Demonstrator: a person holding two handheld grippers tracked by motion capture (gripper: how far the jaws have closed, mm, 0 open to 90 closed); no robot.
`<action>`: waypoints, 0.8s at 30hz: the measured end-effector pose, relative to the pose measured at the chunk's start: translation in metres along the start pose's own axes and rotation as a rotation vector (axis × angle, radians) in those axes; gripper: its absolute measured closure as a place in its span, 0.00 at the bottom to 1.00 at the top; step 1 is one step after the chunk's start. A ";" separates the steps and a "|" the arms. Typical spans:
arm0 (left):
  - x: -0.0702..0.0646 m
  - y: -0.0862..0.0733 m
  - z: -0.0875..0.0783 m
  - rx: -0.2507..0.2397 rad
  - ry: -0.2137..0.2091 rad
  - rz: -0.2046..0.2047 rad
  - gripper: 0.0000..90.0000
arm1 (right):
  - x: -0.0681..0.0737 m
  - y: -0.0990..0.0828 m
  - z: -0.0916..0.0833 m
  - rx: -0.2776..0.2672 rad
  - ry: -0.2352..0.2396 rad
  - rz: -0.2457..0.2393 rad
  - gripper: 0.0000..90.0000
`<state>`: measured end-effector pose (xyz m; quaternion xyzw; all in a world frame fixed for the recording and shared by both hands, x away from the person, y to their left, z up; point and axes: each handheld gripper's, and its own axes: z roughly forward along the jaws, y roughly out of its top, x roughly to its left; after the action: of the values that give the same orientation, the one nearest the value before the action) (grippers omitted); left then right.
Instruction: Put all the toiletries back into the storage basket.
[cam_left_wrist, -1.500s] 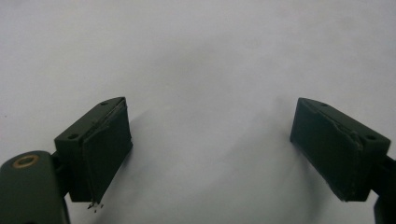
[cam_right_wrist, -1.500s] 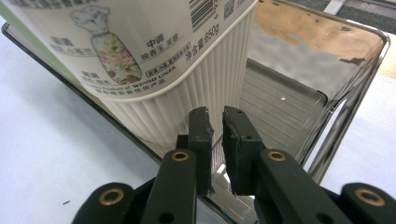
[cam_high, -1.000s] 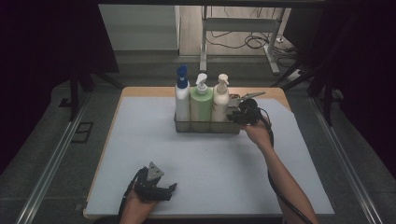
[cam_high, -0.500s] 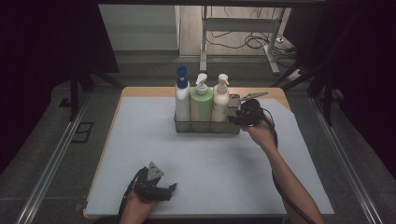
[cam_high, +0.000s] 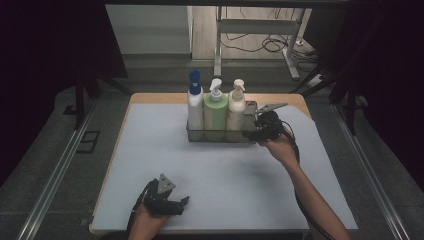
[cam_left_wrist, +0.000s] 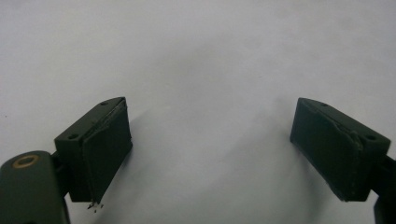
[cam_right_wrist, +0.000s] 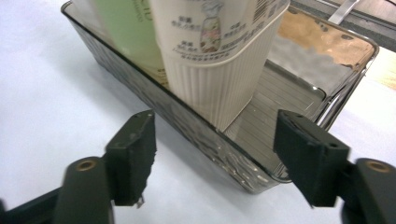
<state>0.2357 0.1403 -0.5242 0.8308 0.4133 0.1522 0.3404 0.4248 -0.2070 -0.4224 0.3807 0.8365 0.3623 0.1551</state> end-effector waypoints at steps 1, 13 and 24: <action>0.000 0.000 0.000 0.000 0.000 0.000 0.14 | 0.001 -0.001 -0.001 0.001 0.004 0.002 0.32; 0.000 0.000 0.000 0.002 0.000 0.003 0.14 | 0.011 -0.011 -0.007 0.005 0.029 -0.027 0.23; 0.000 0.000 0.000 0.002 0.000 0.002 0.14 | 0.020 -0.021 -0.019 0.020 0.044 -0.045 0.15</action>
<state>0.2357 0.1405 -0.5241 0.8316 0.4124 0.1520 0.3396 0.3902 -0.2107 -0.4243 0.3552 0.8516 0.3588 0.1409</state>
